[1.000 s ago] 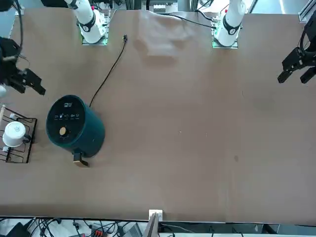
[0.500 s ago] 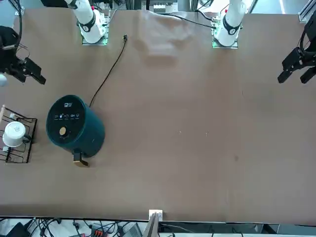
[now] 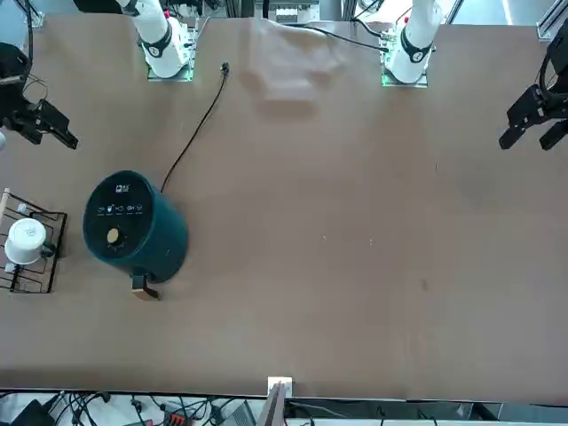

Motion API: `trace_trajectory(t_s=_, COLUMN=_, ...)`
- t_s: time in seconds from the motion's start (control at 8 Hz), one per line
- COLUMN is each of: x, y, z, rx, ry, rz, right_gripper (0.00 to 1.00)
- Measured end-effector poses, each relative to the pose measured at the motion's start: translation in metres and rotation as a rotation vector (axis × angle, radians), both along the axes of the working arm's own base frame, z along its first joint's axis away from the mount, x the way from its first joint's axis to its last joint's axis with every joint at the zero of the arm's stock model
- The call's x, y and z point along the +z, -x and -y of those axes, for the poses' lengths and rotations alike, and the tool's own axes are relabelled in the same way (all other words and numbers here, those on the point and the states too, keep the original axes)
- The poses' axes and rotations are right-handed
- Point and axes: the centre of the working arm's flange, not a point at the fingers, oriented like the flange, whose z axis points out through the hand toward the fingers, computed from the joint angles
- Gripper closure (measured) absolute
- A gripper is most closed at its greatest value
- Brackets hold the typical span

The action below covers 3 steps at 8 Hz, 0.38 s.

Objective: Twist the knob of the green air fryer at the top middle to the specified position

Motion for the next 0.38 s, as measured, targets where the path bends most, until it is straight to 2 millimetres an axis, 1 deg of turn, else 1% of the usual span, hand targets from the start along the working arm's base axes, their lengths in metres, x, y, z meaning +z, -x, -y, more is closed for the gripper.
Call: trace_trajectory(t_s=0.38, x=0.0003, y=-0.0025, z=-0.0004, rx=0.001, ry=0.0, rz=-0.001, right_gripper=0.0)
